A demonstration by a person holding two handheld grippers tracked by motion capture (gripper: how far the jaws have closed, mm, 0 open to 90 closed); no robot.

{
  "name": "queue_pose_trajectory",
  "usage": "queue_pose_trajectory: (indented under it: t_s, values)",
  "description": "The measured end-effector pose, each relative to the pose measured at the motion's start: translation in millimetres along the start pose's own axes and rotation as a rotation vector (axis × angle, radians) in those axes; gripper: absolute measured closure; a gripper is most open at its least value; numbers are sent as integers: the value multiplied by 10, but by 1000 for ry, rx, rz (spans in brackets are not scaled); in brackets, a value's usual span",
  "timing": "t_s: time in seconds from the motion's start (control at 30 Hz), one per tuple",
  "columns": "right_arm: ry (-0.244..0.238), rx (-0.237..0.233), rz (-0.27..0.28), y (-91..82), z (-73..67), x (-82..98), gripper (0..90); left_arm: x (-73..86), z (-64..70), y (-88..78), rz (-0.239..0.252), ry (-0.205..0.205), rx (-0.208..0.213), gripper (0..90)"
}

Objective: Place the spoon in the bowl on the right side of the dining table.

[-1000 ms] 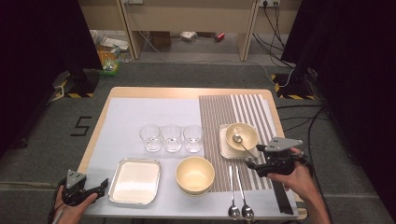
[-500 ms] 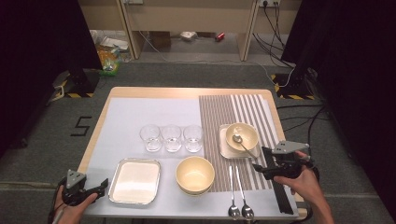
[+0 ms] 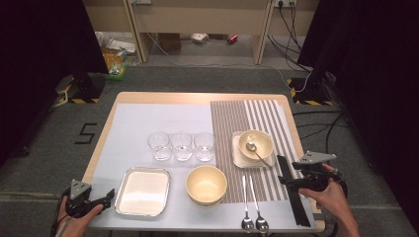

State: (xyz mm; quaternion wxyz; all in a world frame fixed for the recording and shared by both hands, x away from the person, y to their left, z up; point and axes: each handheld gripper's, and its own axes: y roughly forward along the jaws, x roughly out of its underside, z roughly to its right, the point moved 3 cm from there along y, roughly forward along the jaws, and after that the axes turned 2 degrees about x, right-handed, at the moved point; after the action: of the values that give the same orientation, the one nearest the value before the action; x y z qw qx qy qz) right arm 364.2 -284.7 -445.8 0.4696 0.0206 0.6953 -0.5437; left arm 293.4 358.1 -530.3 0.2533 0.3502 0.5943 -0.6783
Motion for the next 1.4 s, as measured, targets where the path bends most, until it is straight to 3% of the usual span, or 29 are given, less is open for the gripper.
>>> queue_pose_trajectory:
  t_s: [0.3,0.57,0.9,1.4]
  values:
    - [23,46,-10,-56,92,95,222,1,0,0,0,0,0,135]
    - [30,33,-20,-67,89,167,161,0,0,0,0,0,0,134]
    - [34,39,-36,-65,116,257,165,-2,-2,-1,-4,2,2,134]
    - [29,37,-81,-27,165,379,254,-2,-2,-1,-4,2,2,134]
